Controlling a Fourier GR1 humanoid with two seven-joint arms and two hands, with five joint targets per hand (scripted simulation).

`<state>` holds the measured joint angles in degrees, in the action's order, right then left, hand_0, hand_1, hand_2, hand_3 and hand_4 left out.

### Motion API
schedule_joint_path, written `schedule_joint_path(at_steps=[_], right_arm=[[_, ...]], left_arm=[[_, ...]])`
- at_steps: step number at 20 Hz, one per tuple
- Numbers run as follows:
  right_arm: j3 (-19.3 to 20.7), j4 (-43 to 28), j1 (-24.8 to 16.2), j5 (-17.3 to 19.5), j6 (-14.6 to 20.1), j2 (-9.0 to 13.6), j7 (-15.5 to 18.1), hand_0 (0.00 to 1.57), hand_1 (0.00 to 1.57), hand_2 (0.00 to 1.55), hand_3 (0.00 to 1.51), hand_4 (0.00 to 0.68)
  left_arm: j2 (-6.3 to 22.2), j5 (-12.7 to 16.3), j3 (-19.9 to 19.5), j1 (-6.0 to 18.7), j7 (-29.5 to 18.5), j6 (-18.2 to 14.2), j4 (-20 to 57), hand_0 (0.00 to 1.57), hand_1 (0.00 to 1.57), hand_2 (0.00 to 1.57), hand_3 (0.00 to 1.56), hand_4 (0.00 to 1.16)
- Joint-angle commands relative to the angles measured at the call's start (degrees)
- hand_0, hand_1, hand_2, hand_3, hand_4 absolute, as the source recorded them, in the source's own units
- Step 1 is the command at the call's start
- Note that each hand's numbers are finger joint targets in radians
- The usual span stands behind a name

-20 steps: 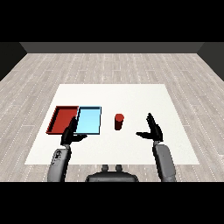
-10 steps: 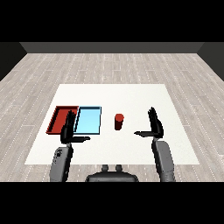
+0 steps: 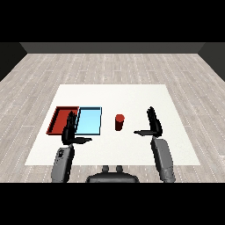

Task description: Pick the red can and put it in the red box

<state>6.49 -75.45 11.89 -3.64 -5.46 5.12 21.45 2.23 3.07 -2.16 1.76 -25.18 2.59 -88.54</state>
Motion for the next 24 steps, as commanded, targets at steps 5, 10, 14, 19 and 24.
schedule_joint_path(at_steps=[5, 10, 14, 19, 24], right_arm=[[-2.6, -1.7, 0.4, -0.8, 1.1, -2.7, -3.3, 0.00, 0.00, 0.00, 0.00, 0.000], [-3.3, 5.5, 3.8, 0.3, 2.8, -4.6, -2.5, 0.00, 0.00, 0.00, 0.00, 0.000], [-4.5, 9.0, 7.7, -1.6, 4.9, -5.0, -3.6, 0.00, 0.00, 0.00, 0.00, 0.000], [-1.4, 16.3, 10.5, -3.0, 1.2, -4.3, -0.1, 0.00, 0.00, 0.00, 0.00, 0.000], [-9.7, 24.2, 13.1, -7.1, 6.7, -5.1, 5.5, 0.00, 0.00, 0.00, 0.00, 0.000]], left_arm=[[-0.7, 0.7, 0.7, -2.5, -0.7, 0.7, -2.4, 0.00, 0.00, 0.00, 0.00, 0.00], [1.3, 3.2, -1.9, 0.5, 1.6, 2.0, -2.0, 0.00, 0.00, 0.00, 0.00, 0.00], [-1.2, 0.6, 0.3, 1.4, 3.5, -1.9, -3.7, 0.00, 0.00, 0.00, 0.00, 0.00], [0.5, 2.5, -1.7, -0.1, -0.6, 1.6, -1.1, 0.00, 0.00, 0.00, 0.00, 0.00], [-1.6, 1.7, 1.0, -0.2, 5.4, -1.1, -5.9, 0.00, 0.00, 0.00, 0.00, 0.00]])
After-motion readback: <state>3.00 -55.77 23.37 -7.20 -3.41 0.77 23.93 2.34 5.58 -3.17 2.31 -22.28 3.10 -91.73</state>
